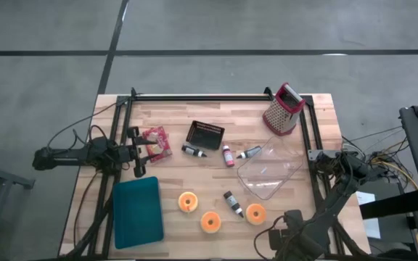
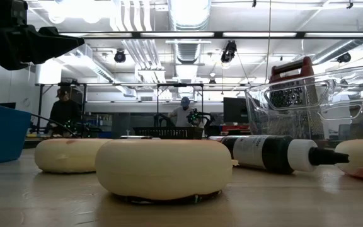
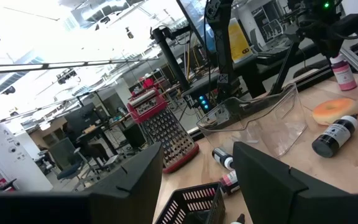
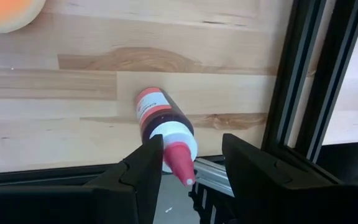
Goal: Pick & Place Food Item
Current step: Put the bottom pink food coloring bottle into the transparent bin
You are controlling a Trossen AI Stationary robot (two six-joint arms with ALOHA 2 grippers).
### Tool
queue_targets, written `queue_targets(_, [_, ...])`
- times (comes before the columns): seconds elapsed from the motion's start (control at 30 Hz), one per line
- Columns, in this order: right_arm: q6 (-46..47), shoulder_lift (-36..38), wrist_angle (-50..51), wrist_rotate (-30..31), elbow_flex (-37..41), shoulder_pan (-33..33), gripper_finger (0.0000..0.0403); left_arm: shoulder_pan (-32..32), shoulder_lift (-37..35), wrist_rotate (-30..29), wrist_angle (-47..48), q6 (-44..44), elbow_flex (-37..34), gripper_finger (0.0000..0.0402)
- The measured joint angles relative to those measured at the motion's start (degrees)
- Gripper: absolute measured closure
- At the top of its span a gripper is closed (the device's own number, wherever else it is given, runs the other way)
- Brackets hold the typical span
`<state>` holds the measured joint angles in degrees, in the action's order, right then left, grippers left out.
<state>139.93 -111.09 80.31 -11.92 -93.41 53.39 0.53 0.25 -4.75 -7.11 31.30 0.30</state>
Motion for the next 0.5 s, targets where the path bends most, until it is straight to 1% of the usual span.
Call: queue_targets(0.5, [-0.73,0.31,-2.79,-0.11,0.09,0.00,0.0296,-0.02,0.00,0.00,0.00,-0.01,0.02,0.0202])
